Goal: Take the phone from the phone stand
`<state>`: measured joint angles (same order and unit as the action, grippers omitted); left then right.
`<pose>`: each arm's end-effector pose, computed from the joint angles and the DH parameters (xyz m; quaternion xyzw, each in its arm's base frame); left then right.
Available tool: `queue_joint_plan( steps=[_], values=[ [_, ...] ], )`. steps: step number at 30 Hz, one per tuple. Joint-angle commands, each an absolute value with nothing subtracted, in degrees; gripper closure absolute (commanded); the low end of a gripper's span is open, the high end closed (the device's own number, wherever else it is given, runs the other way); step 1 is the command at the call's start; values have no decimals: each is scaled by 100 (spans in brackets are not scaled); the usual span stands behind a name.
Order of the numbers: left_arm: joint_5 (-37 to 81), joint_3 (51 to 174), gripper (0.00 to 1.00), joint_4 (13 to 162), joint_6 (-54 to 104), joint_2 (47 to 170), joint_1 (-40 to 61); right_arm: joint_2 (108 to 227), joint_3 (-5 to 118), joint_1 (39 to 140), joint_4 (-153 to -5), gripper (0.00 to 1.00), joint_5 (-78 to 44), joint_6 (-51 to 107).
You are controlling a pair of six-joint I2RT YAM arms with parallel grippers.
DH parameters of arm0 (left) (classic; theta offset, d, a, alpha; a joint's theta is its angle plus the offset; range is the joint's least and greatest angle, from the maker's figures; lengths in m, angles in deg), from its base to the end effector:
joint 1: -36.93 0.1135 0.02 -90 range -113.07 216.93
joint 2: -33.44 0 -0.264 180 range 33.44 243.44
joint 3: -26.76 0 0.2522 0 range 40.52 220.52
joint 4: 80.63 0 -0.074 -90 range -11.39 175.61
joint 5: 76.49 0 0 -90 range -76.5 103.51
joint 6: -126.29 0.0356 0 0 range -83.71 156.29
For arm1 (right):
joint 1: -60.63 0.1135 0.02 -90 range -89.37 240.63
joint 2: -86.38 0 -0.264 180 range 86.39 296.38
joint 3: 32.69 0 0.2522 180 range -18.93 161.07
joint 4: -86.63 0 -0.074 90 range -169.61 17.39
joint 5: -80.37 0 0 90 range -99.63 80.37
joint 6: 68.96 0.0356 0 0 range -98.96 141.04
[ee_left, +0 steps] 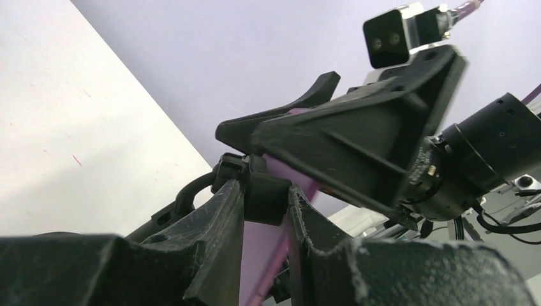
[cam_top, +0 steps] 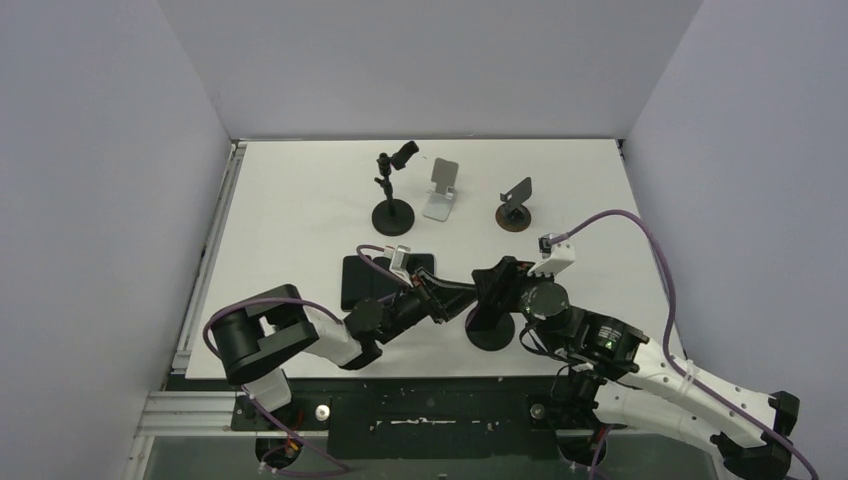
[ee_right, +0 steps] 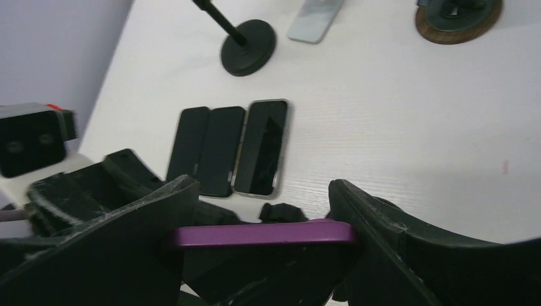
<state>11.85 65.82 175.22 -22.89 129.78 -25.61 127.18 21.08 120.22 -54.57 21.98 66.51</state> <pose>0.1343 -0.2563 0.1986 0.0054 0.5838 -0.7050 0.4027 0.0970 0.1284 0.2972 0.0434 0.8268 0.2653 0.4941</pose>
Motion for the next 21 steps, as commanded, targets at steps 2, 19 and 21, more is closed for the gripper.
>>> queue_joint_plan(
  steps=[2, 19, 21],
  values=[
    [878, 6477, 100, 18655, -2311, 13505, -2468, 12541, 1761, 12171, -6037, 100, 945, 7221],
    [1114, 6239, 54, 18649, -2109, 13242, -2468, 12550, 2842, 12172, -5775, 100, 319, 6501],
    [1083, 6164, 46, 18643, -2061, 13144, -2468, 12613, 2992, 12183, -5722, 100, 188, 6403]
  ],
)
